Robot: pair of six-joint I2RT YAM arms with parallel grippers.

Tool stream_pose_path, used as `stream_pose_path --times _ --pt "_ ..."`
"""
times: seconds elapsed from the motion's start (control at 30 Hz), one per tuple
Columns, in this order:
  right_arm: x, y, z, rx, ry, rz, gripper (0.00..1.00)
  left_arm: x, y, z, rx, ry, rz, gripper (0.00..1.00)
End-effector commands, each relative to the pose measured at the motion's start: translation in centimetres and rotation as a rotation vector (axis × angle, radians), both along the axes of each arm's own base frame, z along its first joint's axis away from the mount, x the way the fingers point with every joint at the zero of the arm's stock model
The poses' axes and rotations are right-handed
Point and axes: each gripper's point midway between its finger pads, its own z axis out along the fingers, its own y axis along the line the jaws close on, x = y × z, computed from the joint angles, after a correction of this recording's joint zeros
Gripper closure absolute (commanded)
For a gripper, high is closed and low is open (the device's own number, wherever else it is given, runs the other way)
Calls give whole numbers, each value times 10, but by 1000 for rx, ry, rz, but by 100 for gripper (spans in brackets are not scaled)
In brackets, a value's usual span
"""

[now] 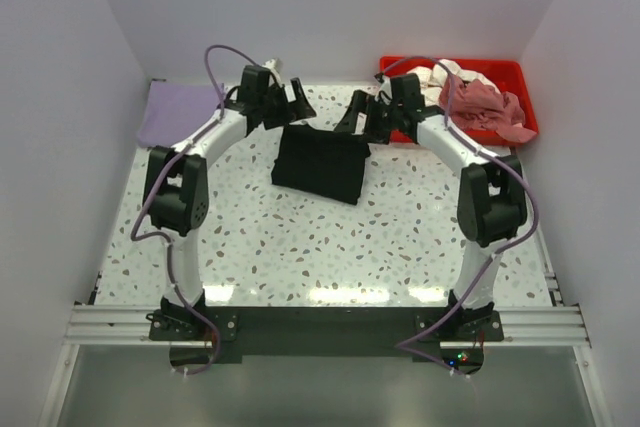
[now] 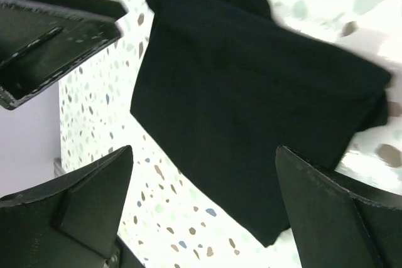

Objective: Fold and stack the t-shirts
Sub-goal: Fold the tshirt

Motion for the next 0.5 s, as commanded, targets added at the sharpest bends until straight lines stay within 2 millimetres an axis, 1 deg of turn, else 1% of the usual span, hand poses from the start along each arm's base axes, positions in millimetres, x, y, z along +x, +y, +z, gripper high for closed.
stream_pose_path --times 0.0,0.03,0.1,0.13,0.17,0.2,0.23,0.27,0.3,0.33,0.37,0.4,0.43,0.47 --pt "4 23 -3 36 -11 68 1 13 -20 4 -53 -30 -61 0" --pt "10 26 -6 38 -9 67 1 14 -19 -17 -26 24 -65 0" --pt "16 30 -11 40 3 67 1 21 -20 -24 -11 37 -65 0" --pt "23 30 -15 34 3 59 1 26 -21 -22 -12 32 -68 0" --pt "26 31 -20 29 11 53 1 28 -23 -33 -8 46 -68 0" --pt "30 32 -21 31 8 50 1 31 -24 -33 -11 41 -68 0" --pt "35 33 -17 38 -5 48 1 33 -23 -43 -3 54 -64 0" --pt "40 34 -25 38 2 40 1 37 -22 -47 5 54 -53 0" --pt "45 35 -27 36 -3 36 1 42 -21 -46 8 46 -48 0" --pt "53 37 -21 42 -26 39 1 45 -20 -56 12 59 -45 0" --pt "55 38 -35 26 -6 48 1 49 -18 -59 15 60 -38 0" --pt "59 38 -39 19 -6 49 1 54 -17 -58 18 49 -29 0" --pt "63 39 -38 16 -16 51 1 57 -16 -68 27 60 -24 0" --pt "66 37 -42 2 -20 45 1 58 -15 -73 34 66 -17 0"
